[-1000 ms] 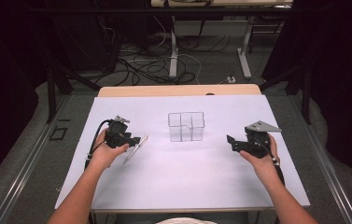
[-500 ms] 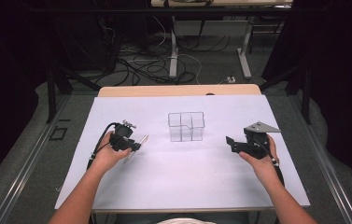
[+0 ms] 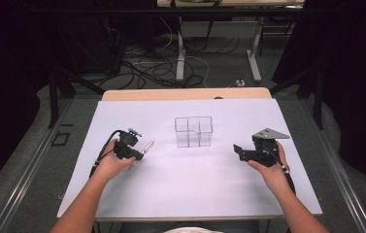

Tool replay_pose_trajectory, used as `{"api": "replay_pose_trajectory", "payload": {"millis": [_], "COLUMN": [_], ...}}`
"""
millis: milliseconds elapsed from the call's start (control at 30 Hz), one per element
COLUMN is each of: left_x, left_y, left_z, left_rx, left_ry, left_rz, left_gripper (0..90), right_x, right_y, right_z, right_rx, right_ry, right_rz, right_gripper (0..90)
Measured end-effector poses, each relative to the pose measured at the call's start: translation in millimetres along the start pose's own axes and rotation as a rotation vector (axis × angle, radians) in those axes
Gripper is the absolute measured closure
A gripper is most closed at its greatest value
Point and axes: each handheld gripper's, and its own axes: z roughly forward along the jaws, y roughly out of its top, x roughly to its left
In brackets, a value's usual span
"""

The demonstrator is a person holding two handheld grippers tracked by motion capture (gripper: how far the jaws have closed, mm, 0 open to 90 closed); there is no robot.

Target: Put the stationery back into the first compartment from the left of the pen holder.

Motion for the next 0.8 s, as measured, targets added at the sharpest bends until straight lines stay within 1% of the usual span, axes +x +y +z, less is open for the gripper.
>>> {"api": "replay_pose_trajectory", "payload": {"millis": [200,267,400,433,700,800], "left_x": [-0.9,-1.0,-1.4,-1.4,-1.8,-2.2], "left_y": [-0.3,-0.1,0.0,0.0,0.3,0.7], "left_z": [1.8,2.2,2.3,2.3,2.7,2.7], "left_rx": [0.020,0.022,0.025,0.027,0.029,0.033], "left_ry": [0.005,0.003,0.006,0.006,0.007,0.011], "left_rz": [0.006,0.008,0.007,0.009,0.012,0.016], "left_gripper": [73.1,73.6,74.9,75.4,78.1,78.8], "right_x": [0.2,0.6,0.5,0.2,-0.2,0.8], "right_y": [-0.5,-0.7,-1.2,-1.2,-1.4,-1.4], "right_z": [0.4,0.2,0.8,0.7,1.0,0.8], "right_rx": [0.001,0.005,0.003,0.009,0.009,0.010], "right_ry": [-0.004,-0.007,-0.015,-0.008,-0.007,-0.004], "right_rz": [0.000,0.005,-0.002,-0.004,-0.008,0.001], "right_gripper": [15.2,15.1,15.0,14.8,14.8,15.0]}}
